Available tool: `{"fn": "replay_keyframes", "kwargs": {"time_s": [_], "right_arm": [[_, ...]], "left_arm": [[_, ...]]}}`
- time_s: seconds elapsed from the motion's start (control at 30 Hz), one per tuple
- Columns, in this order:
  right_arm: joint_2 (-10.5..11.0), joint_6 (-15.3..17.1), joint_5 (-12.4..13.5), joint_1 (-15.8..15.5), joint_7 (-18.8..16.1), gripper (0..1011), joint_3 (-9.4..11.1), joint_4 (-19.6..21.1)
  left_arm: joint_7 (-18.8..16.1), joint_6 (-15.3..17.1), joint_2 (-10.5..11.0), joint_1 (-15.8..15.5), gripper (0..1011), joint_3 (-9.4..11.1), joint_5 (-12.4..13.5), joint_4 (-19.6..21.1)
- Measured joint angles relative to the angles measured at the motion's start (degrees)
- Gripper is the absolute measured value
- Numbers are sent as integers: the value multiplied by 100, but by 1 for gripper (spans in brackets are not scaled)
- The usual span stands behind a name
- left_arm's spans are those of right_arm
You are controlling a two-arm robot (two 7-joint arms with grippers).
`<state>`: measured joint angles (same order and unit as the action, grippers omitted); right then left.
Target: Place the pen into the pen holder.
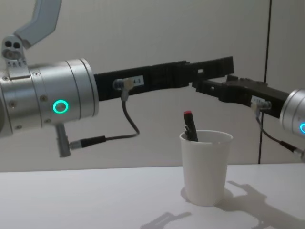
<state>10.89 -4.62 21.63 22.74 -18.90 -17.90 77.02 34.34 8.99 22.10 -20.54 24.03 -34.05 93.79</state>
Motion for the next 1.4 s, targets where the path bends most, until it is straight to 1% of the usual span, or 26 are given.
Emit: {"fn": "replay_keyframes", "kwargs": {"time_s": [0.13, 0.23, 0.43, 0.47, 0.57, 0.67, 0.7, 0.8, 0.83, 0.9, 1.0, 1.1, 1.2, 1.23, 1.4], "right_arm": [[38, 29, -19, -104, 71, 1001, 23, 108], [71, 51, -40, -194, 127, 1002, 44, 197], [183, 144, -111, -509, 327, 1001, 113, 525], [213, 170, -133, -594, 386, 1002, 131, 610], [273, 215, -169, -759, 485, 1002, 165, 780], [334, 260, -206, -928, 599, 1001, 200, 957], [349, 271, -216, -974, 625, 1002, 209, 1002], [409, 319, -252, -1142, 731, 1001, 245, 1174], [425, 332, -261, -1185, 759, 1002, 255, 1217], [472, 370, -289, -1312, 843, 1001, 283, 1347], [518, 407, -319, -1439, 920, 1002, 311, 1481], [578, 454, -357, -1611, 1031, 1002, 347, 1659], [640, 499, -393, -1780, 1139, 1002, 383, 1831], [670, 525, -412, -1867, 1197, 1001, 399, 1918], [753, 592, -461, -2100, 1342, 1002, 448, 2161]], "left_arm": [[-108, -26, 0, 22, 1001, 4, 73, 0], [-258, -64, -1, 52, 1001, 14, 174, -1], [-703, -174, -4, 146, 1001, 42, 470, -10], [-819, -200, -4, 170, 1001, 48, 548, -12], [-984, -238, -6, 203, 1001, 58, 660, -15], [-1282, -312, -7, 261, 1001, 77, 862, -21], [-1282, -312, -7, 261, 1001, 77, 862, -21], [-1567, -385, -9, 324, 1001, 93, 1050, -27], [-1567, -385, -9, 324, 1001, 93, 1050, -27], [-1792, -439, -11, 372, 1001, 107, 1200, -31], [-1965, -479, -12, 406, 1001, 118, 1317, -34], [-2246, -549, -14, 463, 1001, 134, 1505, -40], [-2415, -593, -15, 500, 1001, 145, 1621, -44], [-2531, -621, -16, 525, 1001, 152, 1697, -46], [-2866, -698, -18, 591, 1001, 173, 1921, -53]]}}
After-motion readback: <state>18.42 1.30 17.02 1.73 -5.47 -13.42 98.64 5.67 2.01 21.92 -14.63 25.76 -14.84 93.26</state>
